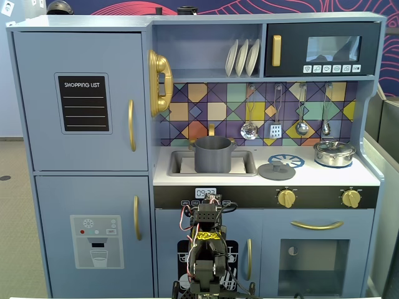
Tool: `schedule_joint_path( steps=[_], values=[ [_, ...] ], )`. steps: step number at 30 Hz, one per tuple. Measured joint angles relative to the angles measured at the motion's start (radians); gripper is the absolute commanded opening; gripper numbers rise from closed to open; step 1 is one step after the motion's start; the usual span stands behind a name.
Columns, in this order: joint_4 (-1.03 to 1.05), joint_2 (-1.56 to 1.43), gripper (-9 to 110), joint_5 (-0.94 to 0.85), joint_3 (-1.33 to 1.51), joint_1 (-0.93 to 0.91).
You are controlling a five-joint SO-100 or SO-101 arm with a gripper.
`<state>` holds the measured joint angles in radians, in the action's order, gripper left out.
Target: Pick up the lid from the counter and put it on the gray recipient
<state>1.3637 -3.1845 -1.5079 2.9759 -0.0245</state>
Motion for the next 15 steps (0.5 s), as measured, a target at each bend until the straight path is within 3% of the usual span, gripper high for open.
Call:
schedule_joint_path(
  steps=[15],
  values=[
    [0.000, 0.000, 0, -0.012, 0.000, -0.002]
  ],
)
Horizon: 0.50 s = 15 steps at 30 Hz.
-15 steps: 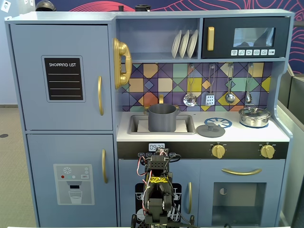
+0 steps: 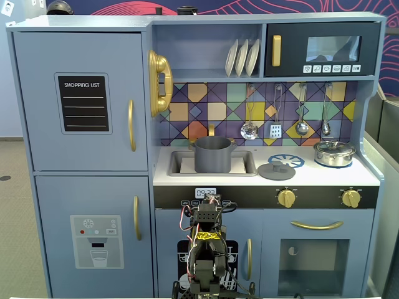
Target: Pick up the lid from the counter and put it on the gray recipient
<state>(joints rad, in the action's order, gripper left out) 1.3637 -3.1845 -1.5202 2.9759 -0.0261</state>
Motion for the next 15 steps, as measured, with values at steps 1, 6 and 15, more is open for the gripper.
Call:
schedule_joint_path(
  steps=[1, 6, 15],
  values=[
    [0.000, 0.000, 0, 0.000, 0.000, -0.006],
    [0.017, 0.060, 0, -0.008, -0.123, -0.025],
    [0.018, 0.314, 0, -0.077, -0.667, -0.081]
  ],
)
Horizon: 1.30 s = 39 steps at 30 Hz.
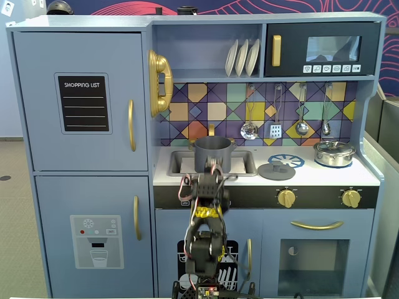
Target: Pick up the lid from the counter and put it on the gray recipient
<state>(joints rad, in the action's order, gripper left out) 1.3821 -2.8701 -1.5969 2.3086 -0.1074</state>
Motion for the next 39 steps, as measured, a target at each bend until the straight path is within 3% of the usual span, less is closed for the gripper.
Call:
schedule_joint_path(
  steps=[4, 10, 15, 18, 27, 39],
  values=[
    [-0.072, 0.074, 0, -0.025, -0.146, -0.069],
    [-0.534, 0.087, 0, 0.006, -0.114, -0.259],
    [-0.706, 0.101, 0, -0.031, -0.054, -0.382],
    [-0.831, 0.104, 7, -0.043, -0.003, -0.436],
    [-1.230, 0.242, 28, -0.005, 0.097, -0.494],
    [-1.508, 0.508, 30, 0.003, 0.097, -0.503]
  ],
)
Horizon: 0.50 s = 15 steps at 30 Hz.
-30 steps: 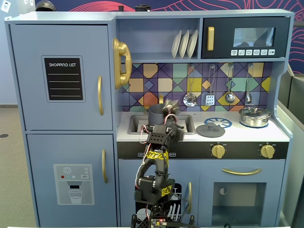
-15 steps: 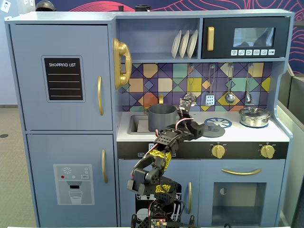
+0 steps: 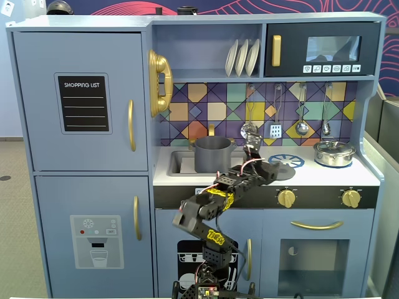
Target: Pick up the lid from the counter and put it on the gray recipient
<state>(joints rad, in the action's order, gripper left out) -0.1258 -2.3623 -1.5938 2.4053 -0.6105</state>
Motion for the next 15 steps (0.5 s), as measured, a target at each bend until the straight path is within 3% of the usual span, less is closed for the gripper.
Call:
schedule_joint_path(
  steps=[15],
  values=[
    [-0.187, 0.324, 26, 0.008, -0.120, -0.011]
  ],
)
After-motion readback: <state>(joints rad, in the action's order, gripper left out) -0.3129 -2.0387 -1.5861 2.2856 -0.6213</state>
